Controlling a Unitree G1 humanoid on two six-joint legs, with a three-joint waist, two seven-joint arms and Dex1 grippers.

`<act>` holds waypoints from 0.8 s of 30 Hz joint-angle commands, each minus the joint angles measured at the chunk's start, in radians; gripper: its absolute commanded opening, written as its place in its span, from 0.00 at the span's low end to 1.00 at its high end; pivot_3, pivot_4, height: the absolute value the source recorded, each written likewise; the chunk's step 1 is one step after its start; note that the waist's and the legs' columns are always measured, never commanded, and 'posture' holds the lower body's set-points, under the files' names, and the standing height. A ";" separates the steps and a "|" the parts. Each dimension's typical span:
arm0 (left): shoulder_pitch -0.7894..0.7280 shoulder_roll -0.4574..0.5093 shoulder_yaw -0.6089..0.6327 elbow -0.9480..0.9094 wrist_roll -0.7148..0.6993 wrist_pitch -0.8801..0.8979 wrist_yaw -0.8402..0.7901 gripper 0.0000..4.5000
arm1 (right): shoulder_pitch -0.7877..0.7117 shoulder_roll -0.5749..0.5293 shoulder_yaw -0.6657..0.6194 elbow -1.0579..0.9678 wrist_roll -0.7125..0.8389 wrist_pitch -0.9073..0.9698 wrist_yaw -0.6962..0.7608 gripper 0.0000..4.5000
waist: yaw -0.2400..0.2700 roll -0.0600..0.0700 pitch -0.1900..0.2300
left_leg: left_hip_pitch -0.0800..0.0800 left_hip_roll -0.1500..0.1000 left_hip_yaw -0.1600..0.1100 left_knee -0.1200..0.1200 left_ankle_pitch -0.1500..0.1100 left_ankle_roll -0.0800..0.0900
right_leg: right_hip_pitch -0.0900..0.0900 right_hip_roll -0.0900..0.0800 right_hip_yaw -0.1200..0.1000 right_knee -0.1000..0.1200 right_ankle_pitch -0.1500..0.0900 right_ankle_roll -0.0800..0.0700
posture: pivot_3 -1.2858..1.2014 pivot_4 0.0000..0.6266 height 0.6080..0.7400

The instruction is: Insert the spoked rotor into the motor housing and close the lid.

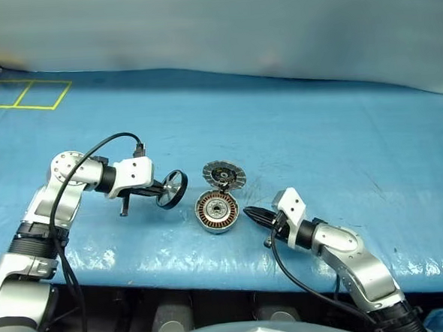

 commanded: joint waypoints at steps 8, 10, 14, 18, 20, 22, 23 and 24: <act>-0.111 -0.055 -0.084 -0.004 -0.015 0.065 -0.063 0.01 | 0.010 0.008 -0.008 -0.020 -0.004 -0.015 -0.016 0.00 | 0.002 0.000 0.000 | -0.001 0.000 0.000 0.000 0.000 0.000 | -0.001 0.000 0.000 -0.001 0.000 0.000 | 0.52 0.24 1.00; -0.147 -0.089 -0.111 0.022 -0.014 0.063 -0.074 0.01 | 0.020 0.009 -0.007 -0.022 -0.008 -0.018 -0.023 0.00 | 0.002 0.000 0.000 | -0.001 0.000 0.000 0.000 0.000 0.000 | -0.001 0.000 0.000 -0.001 0.000 0.000 | 0.52 0.24 1.00; -0.193 -0.128 -0.150 0.063 -0.004 0.050 -0.093 0.01 | 0.029 0.009 -0.011 -0.024 -0.009 -0.020 -0.032 0.00 | -0.004 0.000 0.000 | -0.002 0.000 0.000 0.000 0.000 0.000 | -0.001 0.000 0.000 -0.001 0.000 0.000 | 0.52 0.24 1.00; -0.229 -0.157 -0.181 0.111 0.012 0.035 -0.106 0.01 | 0.037 0.007 -0.017 -0.025 -0.019 -0.025 -0.045 0.00 | -0.006 0.000 0.000 | -0.002 0.000 0.000 -0.002 0.000 0.000 | -0.002 0.000 0.000 -0.001 0.000 0.000 | 0.52 0.24 1.00; -0.239 -0.166 -0.197 0.135 0.027 0.019 -0.112 0.01 | 0.039 0.007 -0.016 -0.025 -0.020 -0.027 -0.049 0.00 | -0.005 0.000 0.000 | -0.002 0.000 0.000 -0.002 0.000 0.000 | -0.002 0.000 0.000 -0.002 0.000 0.000 | 0.52 0.24 1.00; -0.244 -0.173 -0.206 0.150 0.034 0.010 -0.115 0.01 | 0.041 0.008 -0.014 -0.026 -0.021 -0.028 -0.051 0.00 | -0.004 0.000 0.000 | -0.002 0.000 0.000 -0.002 0.000 0.000 | -0.002 0.000 0.000 -0.002 0.000 0.000 | 0.52 0.24 1.00; -0.246 -0.177 -0.208 0.154 0.034 0.009 -0.116 0.01 | 0.042 0.009 -0.013 -0.026 -0.022 -0.029 -0.052 0.00 | -0.004 0.000 0.000 | -0.002 0.000 0.000 -0.002 0.000 0.000 | -0.002 0.000 0.000 -0.002 0.000 0.000 | 0.52 0.24 1.00; -0.248 -0.182 -0.212 0.157 0.034 0.007 -0.118 0.01 | 0.043 0.010 -0.012 -0.024 -0.024 -0.030 -0.053 0.00 | -0.003 0.000 0.000 | -0.002 0.000 0.000 -0.002 0.000 0.000 | -0.002 0.000 0.000 -0.002 0.000 0.000 | 0.52 0.24 1.00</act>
